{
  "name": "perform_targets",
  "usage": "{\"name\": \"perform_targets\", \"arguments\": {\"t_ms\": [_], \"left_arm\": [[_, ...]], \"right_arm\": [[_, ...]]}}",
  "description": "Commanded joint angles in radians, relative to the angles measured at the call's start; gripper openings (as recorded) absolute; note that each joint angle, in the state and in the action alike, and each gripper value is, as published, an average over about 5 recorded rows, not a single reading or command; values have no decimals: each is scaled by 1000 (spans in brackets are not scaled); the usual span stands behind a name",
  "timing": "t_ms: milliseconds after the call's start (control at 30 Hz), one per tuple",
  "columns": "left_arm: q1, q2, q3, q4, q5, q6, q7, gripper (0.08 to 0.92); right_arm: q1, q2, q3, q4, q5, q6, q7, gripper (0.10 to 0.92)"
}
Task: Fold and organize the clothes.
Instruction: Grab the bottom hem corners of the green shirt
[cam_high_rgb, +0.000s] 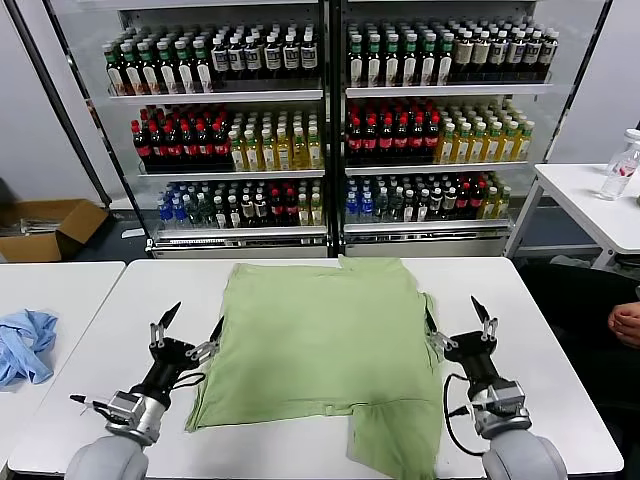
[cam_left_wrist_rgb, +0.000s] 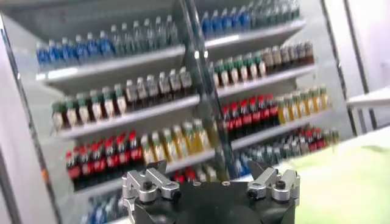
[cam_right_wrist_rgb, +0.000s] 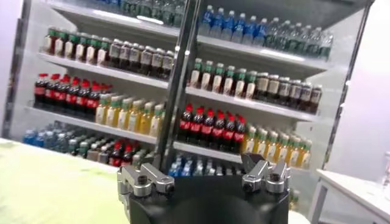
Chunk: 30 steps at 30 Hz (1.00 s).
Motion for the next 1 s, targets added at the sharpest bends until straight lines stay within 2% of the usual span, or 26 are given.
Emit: {"name": "perform_targets", "arguments": {"t_ms": [33,200,333,500,767,1000], "left_arm": [[230,87,-10,-172,-139,330,-96,823],[285,91,18,-216,-149,410,-159,823],[296,93,15,-197,-194,449,-187,823],[309,83,14,-195,-202,449,-198,823],[272,72,5,-128,-158,450,-212,823],[279,61,13,-131,-167,449,-212,815]], "right_arm": [[-255,-50,-2,99,35,-13,8,822],[-345,-66,19,112,26,-15,17,823],[-380,-66,17,111,30,-11,29,823],[-375,-47,-11,80,24,-9,44,823],[-336,-3,-80,15,21,-15,59,822],[-322,15,-136,3,8,-38,80,814]]}}
